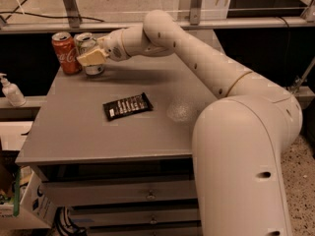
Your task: Move 7up can near coke can
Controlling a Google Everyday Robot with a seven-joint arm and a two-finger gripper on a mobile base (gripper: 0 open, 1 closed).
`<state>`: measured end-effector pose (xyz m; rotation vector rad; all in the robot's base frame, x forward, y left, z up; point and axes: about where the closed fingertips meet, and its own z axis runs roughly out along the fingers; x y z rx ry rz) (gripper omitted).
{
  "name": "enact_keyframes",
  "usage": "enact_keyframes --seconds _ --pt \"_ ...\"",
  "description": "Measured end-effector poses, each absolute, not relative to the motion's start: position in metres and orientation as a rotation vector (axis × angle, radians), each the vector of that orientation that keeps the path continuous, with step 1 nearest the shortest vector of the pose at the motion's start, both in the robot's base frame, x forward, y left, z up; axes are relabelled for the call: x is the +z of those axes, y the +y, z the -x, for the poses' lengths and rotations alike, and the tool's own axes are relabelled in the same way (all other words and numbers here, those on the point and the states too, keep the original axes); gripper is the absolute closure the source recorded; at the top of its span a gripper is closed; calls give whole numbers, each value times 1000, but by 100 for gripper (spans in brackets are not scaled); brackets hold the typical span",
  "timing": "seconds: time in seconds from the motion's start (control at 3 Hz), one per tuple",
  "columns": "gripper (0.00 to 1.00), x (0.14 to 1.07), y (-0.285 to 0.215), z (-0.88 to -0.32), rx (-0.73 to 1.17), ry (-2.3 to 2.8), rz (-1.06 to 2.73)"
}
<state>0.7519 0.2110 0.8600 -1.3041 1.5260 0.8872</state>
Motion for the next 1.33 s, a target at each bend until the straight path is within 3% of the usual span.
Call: enact_keyframes --seconds 0.67,1.0,1.33 --pt "13 862 211 -752 888 1526 1304" --pt "0 854 202 -751 927 1542 1287" --pt "0 853 193 -749 971 1543 1259"
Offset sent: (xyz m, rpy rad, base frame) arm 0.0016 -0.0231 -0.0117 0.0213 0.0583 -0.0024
